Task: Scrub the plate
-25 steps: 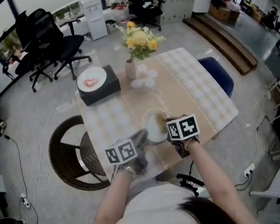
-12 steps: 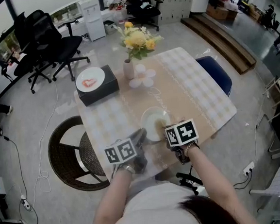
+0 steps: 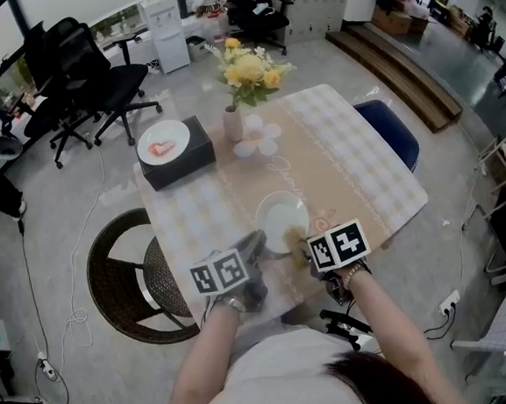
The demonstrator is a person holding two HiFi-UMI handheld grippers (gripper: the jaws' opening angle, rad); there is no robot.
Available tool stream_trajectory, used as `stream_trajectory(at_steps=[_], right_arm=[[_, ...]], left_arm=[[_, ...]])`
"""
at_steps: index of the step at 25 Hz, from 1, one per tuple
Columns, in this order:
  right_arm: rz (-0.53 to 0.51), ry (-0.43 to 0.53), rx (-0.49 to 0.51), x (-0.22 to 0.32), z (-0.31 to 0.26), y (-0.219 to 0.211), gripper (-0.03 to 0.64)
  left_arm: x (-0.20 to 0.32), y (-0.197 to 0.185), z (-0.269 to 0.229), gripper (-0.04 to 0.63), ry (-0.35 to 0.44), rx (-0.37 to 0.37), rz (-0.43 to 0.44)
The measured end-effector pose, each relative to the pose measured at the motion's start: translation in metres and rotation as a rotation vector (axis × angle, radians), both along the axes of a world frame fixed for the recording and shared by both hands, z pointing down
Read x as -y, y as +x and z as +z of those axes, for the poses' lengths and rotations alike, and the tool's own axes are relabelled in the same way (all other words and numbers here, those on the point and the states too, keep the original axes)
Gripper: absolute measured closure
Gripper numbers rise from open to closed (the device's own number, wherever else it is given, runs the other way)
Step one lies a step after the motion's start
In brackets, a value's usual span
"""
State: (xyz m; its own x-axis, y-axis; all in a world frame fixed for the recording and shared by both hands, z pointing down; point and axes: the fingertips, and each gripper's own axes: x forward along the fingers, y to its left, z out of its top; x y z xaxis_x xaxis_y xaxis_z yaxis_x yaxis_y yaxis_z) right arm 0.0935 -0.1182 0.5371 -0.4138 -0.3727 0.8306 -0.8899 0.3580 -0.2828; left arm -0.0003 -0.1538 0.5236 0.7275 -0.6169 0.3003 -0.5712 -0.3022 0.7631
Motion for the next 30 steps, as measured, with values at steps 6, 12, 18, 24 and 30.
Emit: stream_trajectory(at_steps=[6, 12, 18, 24, 30], right_arm=[[0.1, 0.087, 0.067, 0.035, -0.02, 0.018, 0.581], [0.128, 0.143, 0.073, 0.068, -0.03, 0.017, 0.581], [0.206, 0.168, 0.08, 0.092, -0.027, 0.02, 0.581], [0.235, 0.192, 0.079, 0.097, -0.019, 0.022, 0.581], [0.234, 0.159, 0.091, 0.087, -0.005, 0.024, 0.581]], left_arm=[[0.001, 0.0, 0.002, 0.575, 0.002, 0.001, -0.001], [0.001, 0.001, 0.002, 0.575, 0.001, 0.002, -0.001], [0.002, 0.0, 0.001, 0.575, 0.002, 0.005, -0.003], [0.001, 0.0, 0.001, 0.575, 0.001, 0.008, -0.006], [0.001, 0.001, 0.002, 0.575, 0.006, 0.007, -0.007]])
